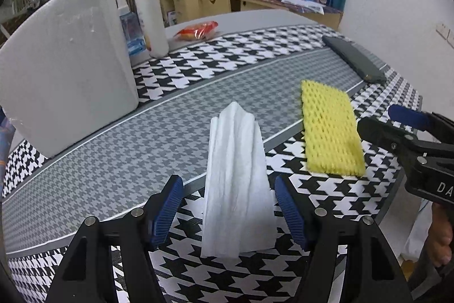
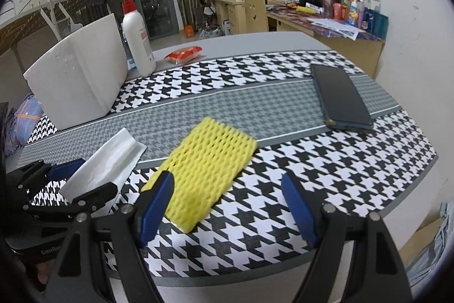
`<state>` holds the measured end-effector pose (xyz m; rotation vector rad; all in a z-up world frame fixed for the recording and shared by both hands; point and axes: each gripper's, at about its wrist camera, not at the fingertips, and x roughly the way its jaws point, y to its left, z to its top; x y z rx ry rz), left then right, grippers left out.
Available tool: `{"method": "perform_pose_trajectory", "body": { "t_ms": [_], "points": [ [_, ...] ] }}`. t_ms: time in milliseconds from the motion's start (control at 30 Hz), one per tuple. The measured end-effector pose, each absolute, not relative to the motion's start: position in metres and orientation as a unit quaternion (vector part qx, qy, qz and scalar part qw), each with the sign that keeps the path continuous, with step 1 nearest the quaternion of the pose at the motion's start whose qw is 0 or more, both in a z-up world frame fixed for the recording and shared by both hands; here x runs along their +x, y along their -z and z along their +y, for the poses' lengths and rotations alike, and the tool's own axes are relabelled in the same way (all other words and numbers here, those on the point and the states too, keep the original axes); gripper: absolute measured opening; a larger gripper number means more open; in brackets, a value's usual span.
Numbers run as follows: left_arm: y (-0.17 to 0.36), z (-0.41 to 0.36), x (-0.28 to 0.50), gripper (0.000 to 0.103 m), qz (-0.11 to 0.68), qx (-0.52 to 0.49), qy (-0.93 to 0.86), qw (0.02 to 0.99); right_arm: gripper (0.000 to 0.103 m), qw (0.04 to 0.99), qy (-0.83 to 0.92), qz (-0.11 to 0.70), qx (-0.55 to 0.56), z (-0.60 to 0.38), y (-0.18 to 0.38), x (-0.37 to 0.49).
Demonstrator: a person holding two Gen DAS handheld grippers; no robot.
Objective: Organize soft objects
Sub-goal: 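Lower the right tool onto the yellow foam net and close it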
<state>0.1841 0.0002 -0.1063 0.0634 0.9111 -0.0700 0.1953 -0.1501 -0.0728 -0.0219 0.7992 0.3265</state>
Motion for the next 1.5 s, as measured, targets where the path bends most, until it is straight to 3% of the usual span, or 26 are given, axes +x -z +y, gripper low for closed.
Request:
{"method": "perform_pose_trajectory", "body": {
  "t_ms": [67, 300, 533, 600, 700, 767, 1100, 1367, 1500],
  "points": [
    [0.109, 0.0, 0.185, 0.057, 0.444, 0.032, 0.035, 0.895, 0.082, 0.906, -0.16, 0.392, -0.01, -0.148, 0.075, 0.197],
    [0.11, -0.003, 0.185, 0.05, 0.442, 0.033, 0.045, 0.895, 0.082, 0.897, -0.166, 0.409, -0.002, -0.144, 0.084, 0.202],
    [0.109, -0.006, 0.185, 0.032, 0.441, 0.033, 0.061, 0.895, 0.082, 0.891, -0.163, 0.425, 0.005, -0.142, 0.091, 0.208],
    [0.109, -0.006, 0.184, 0.02, 0.44, 0.034, 0.06, 0.895, 0.082, 0.889, -0.167, 0.426, 0.004, -0.139, 0.093, 0.209],
    [0.109, -0.007, 0.185, 0.015, 0.438, 0.034, 0.059, 0.896, 0.081, 0.886, -0.172, 0.43, 0.003, -0.136, 0.094, 0.209],
    [0.109, -0.008, 0.186, 0.01, 0.437, 0.034, 0.061, 0.897, 0.072, 0.889, -0.163, 0.427, 0.002, -0.136, 0.094, 0.21],
    [0.109, -0.005, 0.188, 0.008, 0.433, 0.024, 0.065, 0.899, 0.053, 0.886, -0.17, 0.431, -0.014, -0.122, 0.093, 0.213],
    [0.109, -0.004, 0.189, 0.006, 0.431, 0.015, 0.066, 0.9, 0.014, 0.886, -0.183, 0.426, -0.01, -0.117, 0.089, 0.212],
    [0.104, 0.001, 0.187, 0.006, 0.42, 0.004, 0.067, 0.905, 0.013, 0.888, -0.186, 0.42, -0.009, -0.121, 0.086, 0.209]
  ]
}}
